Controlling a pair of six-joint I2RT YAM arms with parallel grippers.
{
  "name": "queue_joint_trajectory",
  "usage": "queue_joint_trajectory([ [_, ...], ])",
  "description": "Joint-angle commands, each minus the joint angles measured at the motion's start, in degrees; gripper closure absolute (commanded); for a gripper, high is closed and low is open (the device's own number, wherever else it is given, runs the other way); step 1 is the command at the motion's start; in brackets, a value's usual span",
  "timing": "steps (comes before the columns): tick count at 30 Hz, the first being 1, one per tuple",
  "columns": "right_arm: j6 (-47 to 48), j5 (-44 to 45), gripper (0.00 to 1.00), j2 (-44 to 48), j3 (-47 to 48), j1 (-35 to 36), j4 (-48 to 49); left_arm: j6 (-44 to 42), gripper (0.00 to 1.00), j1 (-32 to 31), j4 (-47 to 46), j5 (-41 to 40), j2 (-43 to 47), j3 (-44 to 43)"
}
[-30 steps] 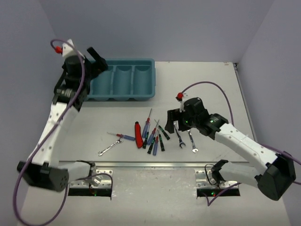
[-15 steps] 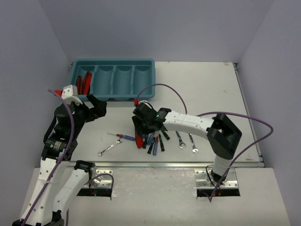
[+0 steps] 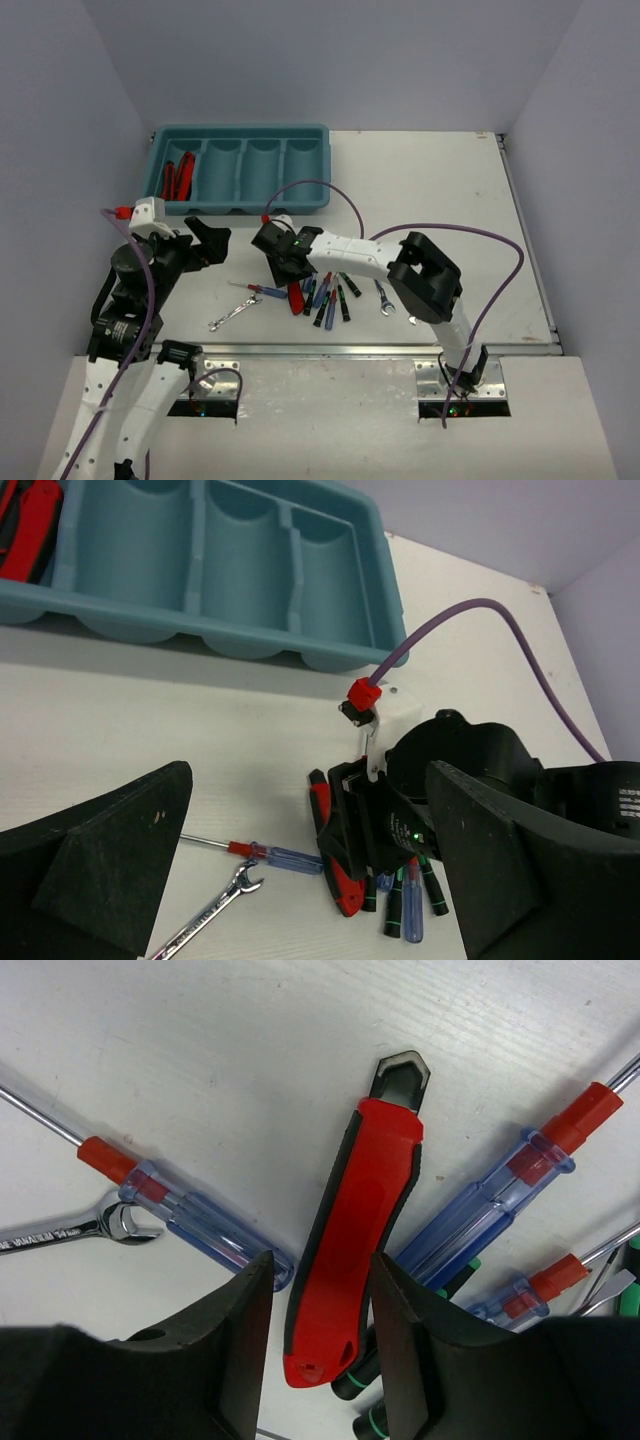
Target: Sort the tools into containers
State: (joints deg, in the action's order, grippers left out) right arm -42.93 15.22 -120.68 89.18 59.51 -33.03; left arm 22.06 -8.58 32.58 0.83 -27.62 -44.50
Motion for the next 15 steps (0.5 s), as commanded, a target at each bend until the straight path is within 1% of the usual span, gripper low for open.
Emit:
queue_joint_trajectory([
  [1,-1.3,3.4,0.56,-1.1,3.5,0.4,-1.6,-0.8,0.00,0.0,-3.0,1.1,0.4,-0.2],
  [4,-1.5,4.8,0.56,-2.6,4.6,0.5,-3.2,-0.7,0.00,0.0,-2.7,0.7,0.7,-0.3],
  [9,-1.8,7.3,0.54,-3.0,3.5,0.4,-2.9,-0.4,0.00,0.0,-2.9,-0.2,3.1,-0.1],
  [15,-1.5,7.6,0.53,-4.8,4.6,0.5,-3.2,-0.1,0.00,0.0,-2.4,-0.5,3.5,-0.3],
])
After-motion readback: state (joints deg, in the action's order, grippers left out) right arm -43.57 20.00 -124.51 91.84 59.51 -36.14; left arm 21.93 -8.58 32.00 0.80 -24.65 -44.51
